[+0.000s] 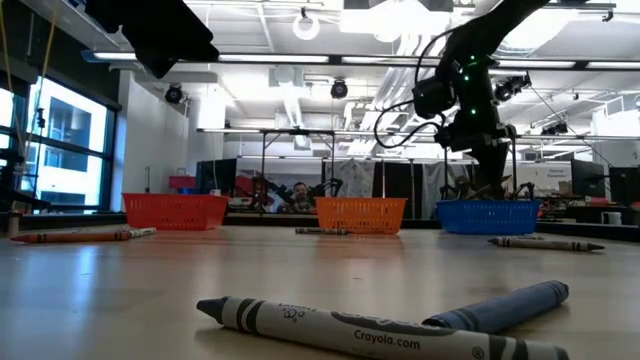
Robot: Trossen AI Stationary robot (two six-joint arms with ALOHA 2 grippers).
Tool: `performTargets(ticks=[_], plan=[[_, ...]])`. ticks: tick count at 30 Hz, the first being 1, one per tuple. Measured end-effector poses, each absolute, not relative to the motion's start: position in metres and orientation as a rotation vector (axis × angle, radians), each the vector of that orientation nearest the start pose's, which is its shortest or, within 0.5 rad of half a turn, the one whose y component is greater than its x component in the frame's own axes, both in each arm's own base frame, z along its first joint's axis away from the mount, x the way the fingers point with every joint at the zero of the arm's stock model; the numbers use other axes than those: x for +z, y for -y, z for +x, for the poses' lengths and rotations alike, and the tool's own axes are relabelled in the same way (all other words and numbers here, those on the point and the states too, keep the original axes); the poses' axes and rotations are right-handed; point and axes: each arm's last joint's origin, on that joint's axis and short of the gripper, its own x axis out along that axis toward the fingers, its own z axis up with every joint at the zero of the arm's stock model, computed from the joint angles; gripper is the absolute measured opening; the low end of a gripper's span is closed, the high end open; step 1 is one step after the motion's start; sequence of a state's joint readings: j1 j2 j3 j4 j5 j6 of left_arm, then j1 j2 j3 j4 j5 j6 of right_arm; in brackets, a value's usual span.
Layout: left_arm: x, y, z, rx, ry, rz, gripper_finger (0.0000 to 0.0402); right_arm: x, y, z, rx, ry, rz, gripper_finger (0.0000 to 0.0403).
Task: Sort crayons
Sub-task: Put the orange crayon into the blue bin
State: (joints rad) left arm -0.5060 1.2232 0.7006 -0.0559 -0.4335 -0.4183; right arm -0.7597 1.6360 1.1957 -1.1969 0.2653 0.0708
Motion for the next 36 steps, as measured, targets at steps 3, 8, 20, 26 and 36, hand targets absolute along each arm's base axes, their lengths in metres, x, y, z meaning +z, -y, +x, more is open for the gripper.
performTargets(ticks=[3,8,20,26,36], plan=[[0.230,0.111,0.225,0.038,-0.519,-0.147,0.0087,0.221,0.197,0.197,-0.834,-1.619,0.468,0.0048],[0.230,0.111,0.225,0.038,-0.518,-0.147,0.0087,0.221,0.197,0.197,-0.829,-1.617,0.473,0.0068],[0.230,0.111,0.225,0.033,-0.521,-0.150,0.0087,0.227,0.178,0.180,-0.720,-1.831,0.632,0.0071],[0.230,0.115,0.223,0.018,-0.521,-0.143,0.0087,0.250,0.145,0.179,-0.668,-1.811,0.737,0.0071],[0.230,0.120,0.221,0.016,-0.515,-0.131,0.0087,0.285,0.046,0.196,-0.723,-1.630,0.582,0.0071]])
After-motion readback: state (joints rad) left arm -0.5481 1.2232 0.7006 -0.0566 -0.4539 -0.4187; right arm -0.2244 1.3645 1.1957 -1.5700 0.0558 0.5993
